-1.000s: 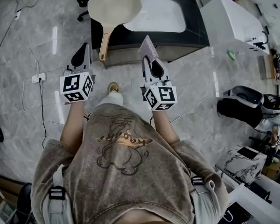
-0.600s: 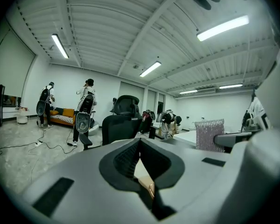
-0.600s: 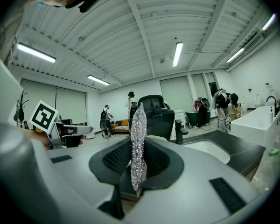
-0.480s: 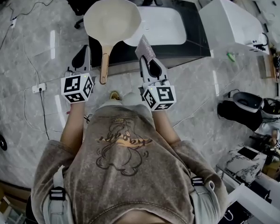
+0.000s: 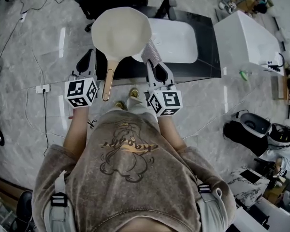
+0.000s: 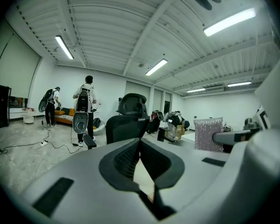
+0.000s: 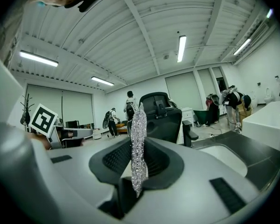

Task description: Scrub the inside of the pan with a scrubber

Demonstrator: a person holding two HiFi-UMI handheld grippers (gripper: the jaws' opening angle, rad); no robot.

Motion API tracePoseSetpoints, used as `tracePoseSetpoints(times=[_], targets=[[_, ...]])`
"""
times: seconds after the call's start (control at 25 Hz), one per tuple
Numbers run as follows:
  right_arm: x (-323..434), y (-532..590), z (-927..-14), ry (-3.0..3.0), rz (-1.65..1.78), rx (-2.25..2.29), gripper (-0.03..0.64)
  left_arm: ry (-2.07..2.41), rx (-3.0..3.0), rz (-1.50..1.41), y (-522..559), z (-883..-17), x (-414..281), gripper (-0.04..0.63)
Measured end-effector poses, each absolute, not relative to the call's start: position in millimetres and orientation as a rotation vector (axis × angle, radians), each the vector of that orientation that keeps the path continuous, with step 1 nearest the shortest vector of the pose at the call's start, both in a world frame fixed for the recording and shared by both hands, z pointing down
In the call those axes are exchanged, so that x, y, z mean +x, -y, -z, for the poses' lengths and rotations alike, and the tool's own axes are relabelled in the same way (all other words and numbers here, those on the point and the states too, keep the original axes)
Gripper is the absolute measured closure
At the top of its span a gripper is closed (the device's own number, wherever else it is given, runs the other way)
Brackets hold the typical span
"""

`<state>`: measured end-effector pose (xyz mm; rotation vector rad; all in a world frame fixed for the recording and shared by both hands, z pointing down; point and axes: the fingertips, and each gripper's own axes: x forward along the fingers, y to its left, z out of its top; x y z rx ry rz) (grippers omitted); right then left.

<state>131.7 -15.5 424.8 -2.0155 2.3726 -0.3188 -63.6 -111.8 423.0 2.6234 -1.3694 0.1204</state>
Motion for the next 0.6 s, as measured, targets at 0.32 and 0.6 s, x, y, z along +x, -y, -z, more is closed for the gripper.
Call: tracePoseSetpoints(times=[0.32,0.6], targets=[[161,64,-432,-2.471,0.353,-1.897,0.537,1.472,2.568,-0.119,143,-422,-41,0.578],[176,92,-443,-2.555,0.393,-1.802,0.537,1.557,2.506,-0.128,160,-426,-33,0.574]])
